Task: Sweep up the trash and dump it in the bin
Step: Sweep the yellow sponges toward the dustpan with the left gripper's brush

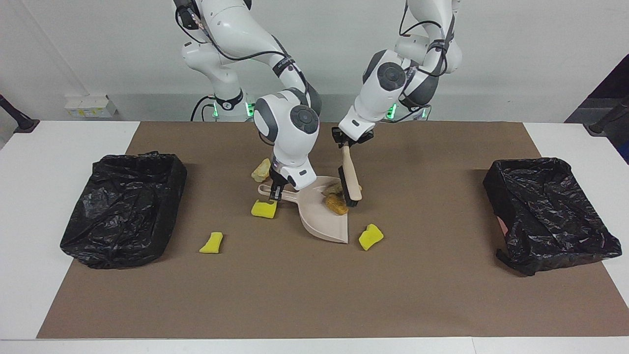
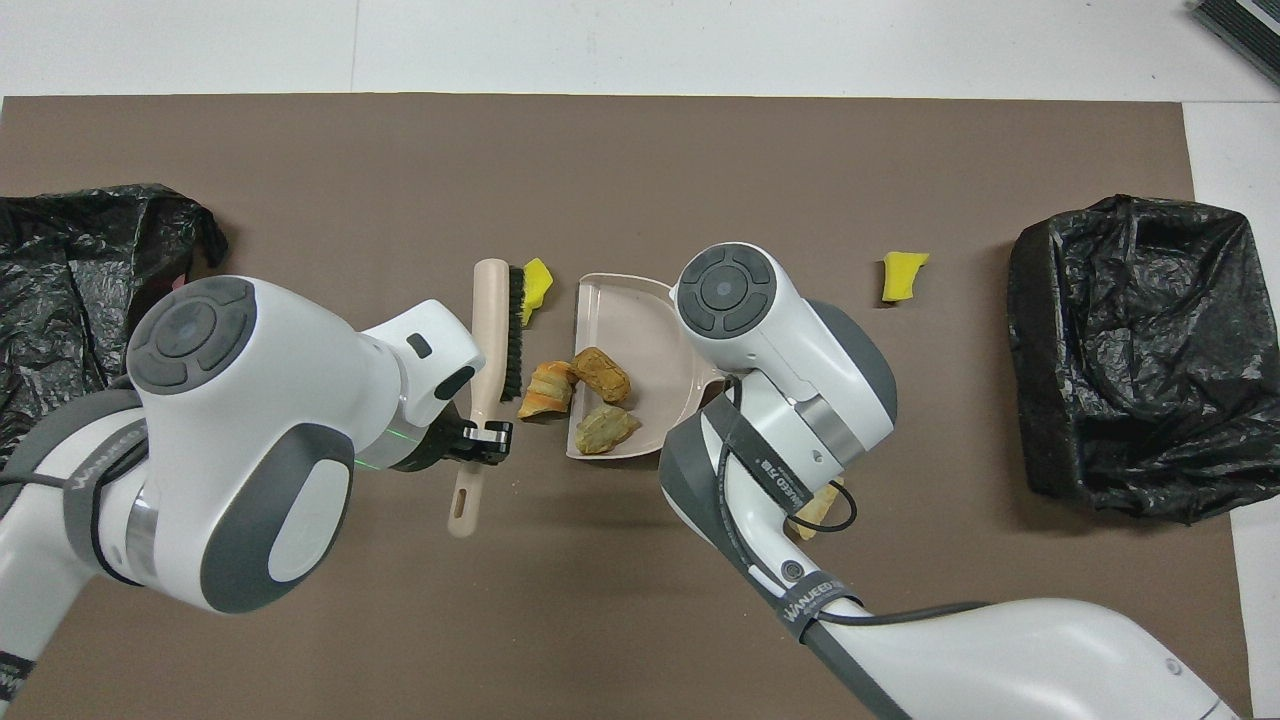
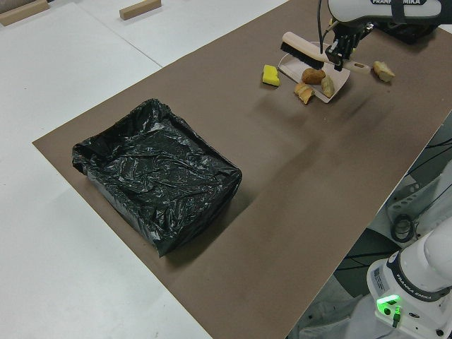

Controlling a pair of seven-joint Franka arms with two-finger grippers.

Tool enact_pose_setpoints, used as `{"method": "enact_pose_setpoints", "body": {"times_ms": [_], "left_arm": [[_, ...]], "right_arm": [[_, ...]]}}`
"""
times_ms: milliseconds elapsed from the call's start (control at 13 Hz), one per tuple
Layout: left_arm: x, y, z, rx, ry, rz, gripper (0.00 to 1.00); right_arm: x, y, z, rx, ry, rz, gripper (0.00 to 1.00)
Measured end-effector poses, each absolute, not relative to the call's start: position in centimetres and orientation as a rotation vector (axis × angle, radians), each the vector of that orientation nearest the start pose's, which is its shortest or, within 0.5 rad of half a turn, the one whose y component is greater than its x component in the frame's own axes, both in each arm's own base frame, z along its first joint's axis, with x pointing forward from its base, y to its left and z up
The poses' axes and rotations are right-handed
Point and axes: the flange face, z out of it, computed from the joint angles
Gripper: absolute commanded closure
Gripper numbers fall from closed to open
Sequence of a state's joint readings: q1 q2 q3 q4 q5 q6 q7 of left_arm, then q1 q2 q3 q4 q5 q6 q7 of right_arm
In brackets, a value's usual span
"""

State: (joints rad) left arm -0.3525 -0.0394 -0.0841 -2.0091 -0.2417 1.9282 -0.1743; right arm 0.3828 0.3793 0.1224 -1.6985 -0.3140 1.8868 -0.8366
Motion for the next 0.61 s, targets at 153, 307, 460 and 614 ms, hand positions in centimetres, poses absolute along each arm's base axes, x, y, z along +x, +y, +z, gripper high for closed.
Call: {"method": "enact_pose_setpoints", "body": {"times_ms": [153,307,460,614], "left_arm": [[51.0,-20.9,45.9,-3.235,0.361,0.085,1.0],[54.6,-18.9,43.3,-3.164,0.401,0.095,1.0],[57.3,-18.6,40.3,-3.085,0.446,0.102,1.0],[58.8,-19.3,38.5,-3.046,0.487,0.106,1.0]], "right_arm": [[57.2,28.2,36.4,-2.477,-2.224,0.373,1.0],[57.2,28.2,36.4,-2.477,-2.224,0.373,1.0],[57.2,28.2,36.4,-2.477,-2.224,0.373,1.0],[57.2,28.2,36.4,-2.477,-2.224,0.373,1.0]]}}
